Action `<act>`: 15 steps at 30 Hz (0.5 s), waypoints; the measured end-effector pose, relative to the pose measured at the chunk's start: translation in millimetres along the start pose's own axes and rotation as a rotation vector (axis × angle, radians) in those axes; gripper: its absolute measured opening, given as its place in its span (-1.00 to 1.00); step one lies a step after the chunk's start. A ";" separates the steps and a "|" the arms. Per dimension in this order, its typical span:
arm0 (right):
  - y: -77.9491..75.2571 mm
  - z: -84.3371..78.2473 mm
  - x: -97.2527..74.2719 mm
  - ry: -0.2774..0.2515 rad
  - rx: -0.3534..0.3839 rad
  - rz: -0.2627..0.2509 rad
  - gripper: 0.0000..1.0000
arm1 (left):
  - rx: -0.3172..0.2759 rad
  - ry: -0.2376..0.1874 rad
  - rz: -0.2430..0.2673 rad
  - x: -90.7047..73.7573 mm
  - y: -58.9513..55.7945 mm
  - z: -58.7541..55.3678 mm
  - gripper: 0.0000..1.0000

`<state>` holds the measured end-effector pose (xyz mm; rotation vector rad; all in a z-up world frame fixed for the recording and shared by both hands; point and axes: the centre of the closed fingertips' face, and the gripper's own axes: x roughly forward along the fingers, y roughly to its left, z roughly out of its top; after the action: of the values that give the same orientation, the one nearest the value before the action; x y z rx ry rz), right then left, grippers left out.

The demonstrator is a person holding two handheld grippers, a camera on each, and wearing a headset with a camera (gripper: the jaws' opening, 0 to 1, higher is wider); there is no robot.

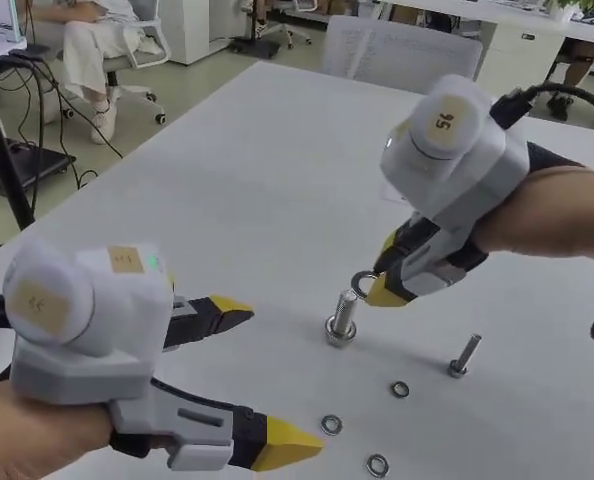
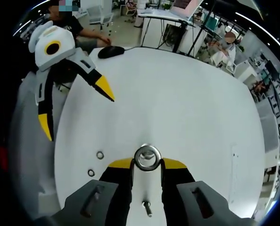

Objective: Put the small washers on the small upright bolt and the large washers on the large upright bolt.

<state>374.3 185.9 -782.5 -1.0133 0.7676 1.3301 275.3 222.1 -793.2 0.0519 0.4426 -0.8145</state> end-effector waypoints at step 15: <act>-4.9 1.0 17.2 0.000 0.004 0.029 -0.53 | -0.008 0.019 -0.009 3.9 3.1 -5.5 0.68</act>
<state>381.1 194.0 -796.9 -1.0023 0.7877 1.3525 277.9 222.8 -800.1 0.0503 0.4638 -0.8221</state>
